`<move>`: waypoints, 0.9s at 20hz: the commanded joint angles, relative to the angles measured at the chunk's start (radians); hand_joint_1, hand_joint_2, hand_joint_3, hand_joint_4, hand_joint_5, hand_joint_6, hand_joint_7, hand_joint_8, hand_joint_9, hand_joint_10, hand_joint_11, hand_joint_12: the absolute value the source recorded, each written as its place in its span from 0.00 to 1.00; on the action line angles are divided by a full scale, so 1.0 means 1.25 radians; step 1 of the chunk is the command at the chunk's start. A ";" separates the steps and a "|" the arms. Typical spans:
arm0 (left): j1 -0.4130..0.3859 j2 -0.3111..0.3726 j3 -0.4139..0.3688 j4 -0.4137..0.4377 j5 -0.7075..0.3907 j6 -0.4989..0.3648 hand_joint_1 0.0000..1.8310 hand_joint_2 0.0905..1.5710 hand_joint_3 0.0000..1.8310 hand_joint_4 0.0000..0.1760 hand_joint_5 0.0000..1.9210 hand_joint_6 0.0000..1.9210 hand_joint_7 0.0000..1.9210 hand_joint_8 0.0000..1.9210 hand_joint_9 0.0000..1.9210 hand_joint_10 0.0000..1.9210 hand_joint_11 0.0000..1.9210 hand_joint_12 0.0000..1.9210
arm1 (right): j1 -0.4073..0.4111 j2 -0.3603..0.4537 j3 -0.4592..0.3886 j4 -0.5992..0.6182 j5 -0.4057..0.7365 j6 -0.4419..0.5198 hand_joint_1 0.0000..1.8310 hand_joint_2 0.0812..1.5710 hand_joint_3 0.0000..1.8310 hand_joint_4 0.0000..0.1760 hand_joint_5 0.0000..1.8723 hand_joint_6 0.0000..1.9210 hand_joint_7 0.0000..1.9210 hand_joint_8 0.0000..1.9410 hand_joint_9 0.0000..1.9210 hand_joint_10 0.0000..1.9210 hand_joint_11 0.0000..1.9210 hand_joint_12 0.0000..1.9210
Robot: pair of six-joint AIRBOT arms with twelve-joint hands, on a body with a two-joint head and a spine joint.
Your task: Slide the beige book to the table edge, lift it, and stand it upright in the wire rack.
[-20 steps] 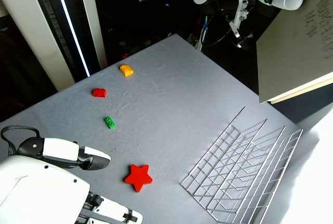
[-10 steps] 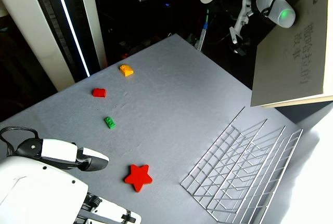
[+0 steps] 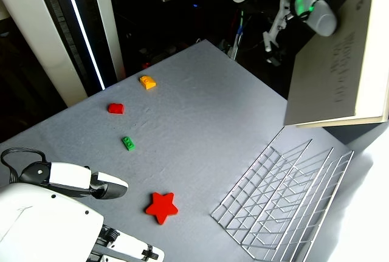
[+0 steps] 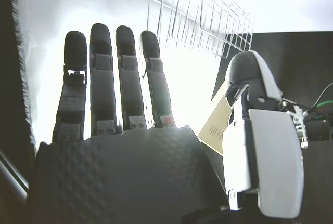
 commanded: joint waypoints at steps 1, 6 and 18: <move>-0.015 -0.007 0.008 0.053 0.088 -0.014 0.80 0.76 0.00 0.00 0.36 0.69 0.31 0.70 0.36 0.71 0.39 0.82 | 0.009 0.008 0.003 0.011 -0.048 0.001 0.14 0.72 0.00 0.00 0.20 0.00 0.20 0.00 0.20 0.00 0.00 0.56; -0.025 -0.071 0.065 0.100 0.124 -0.014 0.80 0.76 0.00 0.00 0.37 0.69 0.29 0.71 0.35 0.72 0.39 0.83 | 0.006 0.008 0.003 0.011 -0.040 0.003 0.14 0.72 0.00 0.00 0.21 0.00 0.20 0.00 0.20 0.00 0.00 0.57; -0.008 -0.140 0.114 0.158 0.107 -0.014 0.80 0.77 0.00 0.00 0.37 0.69 0.29 0.71 0.35 0.73 0.37 0.86 | 0.003 0.008 0.003 0.011 -0.032 0.006 0.14 0.72 0.00 0.00 0.21 0.00 0.20 0.00 0.20 0.00 0.00 0.56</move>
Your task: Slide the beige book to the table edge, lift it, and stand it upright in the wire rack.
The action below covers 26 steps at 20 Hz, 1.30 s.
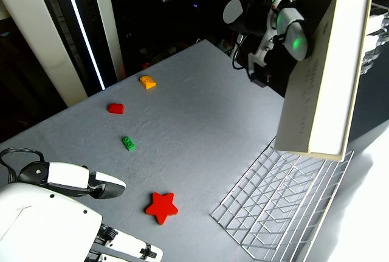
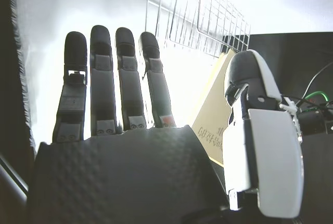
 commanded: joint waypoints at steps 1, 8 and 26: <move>-0.006 0.000 0.008 0.056 0.082 -0.012 0.80 0.77 0.00 0.00 0.37 0.69 0.30 0.71 0.34 0.73 0.37 0.86 | 0.004 0.007 0.003 0.011 -0.045 0.003 0.14 0.72 0.00 0.00 0.21 0.00 0.20 0.00 0.20 0.00 0.00 0.57; -0.023 -0.002 0.016 0.059 0.082 -0.012 0.80 0.76 0.00 0.00 0.37 0.70 0.30 0.70 0.35 0.73 0.39 0.81 | 0.002 0.007 0.003 0.011 -0.040 0.004 0.14 0.72 0.00 0.00 0.21 0.00 0.20 0.00 0.19 0.00 0.00 0.57; 0.007 0.154 0.015 -0.004 0.047 0.016 0.81 0.75 0.00 0.00 0.38 0.67 0.33 0.67 0.39 0.67 0.38 0.84 | -0.011 0.007 0.003 0.011 -0.033 0.001 0.14 0.72 0.00 0.00 0.22 0.00 0.21 0.00 0.20 0.00 0.00 0.57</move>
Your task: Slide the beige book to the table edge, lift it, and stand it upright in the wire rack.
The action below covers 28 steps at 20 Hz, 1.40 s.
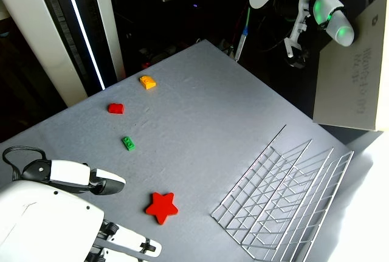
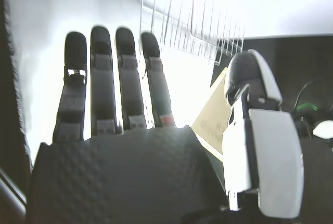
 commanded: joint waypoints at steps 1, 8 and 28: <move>-0.008 0.009 0.000 0.025 0.106 -0.014 0.81 0.75 0.00 0.00 0.38 0.67 0.33 0.67 0.39 0.67 0.38 0.84 | 0.003 0.007 0.003 0.011 -0.044 0.002 0.14 0.72 0.00 0.00 0.22 0.00 0.21 0.00 0.20 0.00 0.00 0.57; 0.007 -0.023 0.002 0.046 0.116 -0.042 0.81 0.76 0.00 0.00 0.37 0.67 0.32 0.68 0.38 0.70 0.39 0.84 | 0.002 0.008 0.003 0.011 -0.044 0.003 0.15 0.72 0.00 0.00 0.21 0.00 0.20 0.00 0.20 0.00 0.00 0.56; -0.160 -0.010 0.009 -0.065 -0.231 0.056 0.81 0.76 0.00 0.00 0.38 0.66 0.32 0.69 0.38 0.69 0.35 0.87 | 0.003 0.008 0.003 0.011 -0.030 0.013 0.16 0.72 0.00 0.00 0.21 0.00 0.21 0.00 0.21 0.01 0.01 0.56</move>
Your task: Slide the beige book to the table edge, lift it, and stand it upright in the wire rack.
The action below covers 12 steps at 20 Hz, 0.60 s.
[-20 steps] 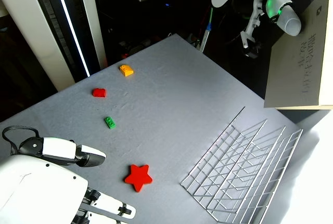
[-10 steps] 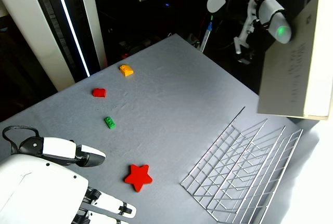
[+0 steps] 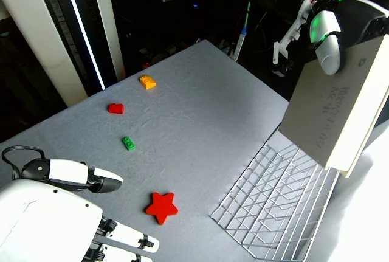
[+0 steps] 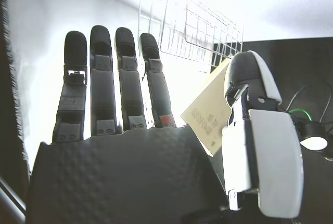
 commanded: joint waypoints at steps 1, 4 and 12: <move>-0.018 0.004 0.012 0.036 0.118 -0.014 0.81 0.76 0.00 0.00 0.38 0.66 0.32 0.69 0.38 0.69 0.35 0.87 | 0.008 0.007 0.003 0.012 -0.045 0.007 0.16 0.72 0.00 0.00 0.21 0.00 0.21 0.00 0.21 0.00 0.00 0.56; -0.064 -0.008 0.055 0.064 0.129 -0.025 0.80 0.76 0.00 0.00 0.38 0.67 0.32 0.69 0.37 0.70 0.37 0.85 | 0.008 0.007 0.003 0.012 -0.044 0.007 0.14 0.73 0.00 0.00 0.19 0.00 0.19 0.00 0.19 0.00 0.00 0.54; -0.195 0.044 0.050 0.006 -0.121 0.117 0.80 0.76 0.00 0.00 0.37 0.68 0.32 0.69 0.37 0.69 0.38 0.84 | 0.003 0.007 0.003 0.012 -0.039 0.007 0.14 0.72 0.00 0.00 0.20 0.00 0.20 0.00 0.20 0.00 0.00 0.55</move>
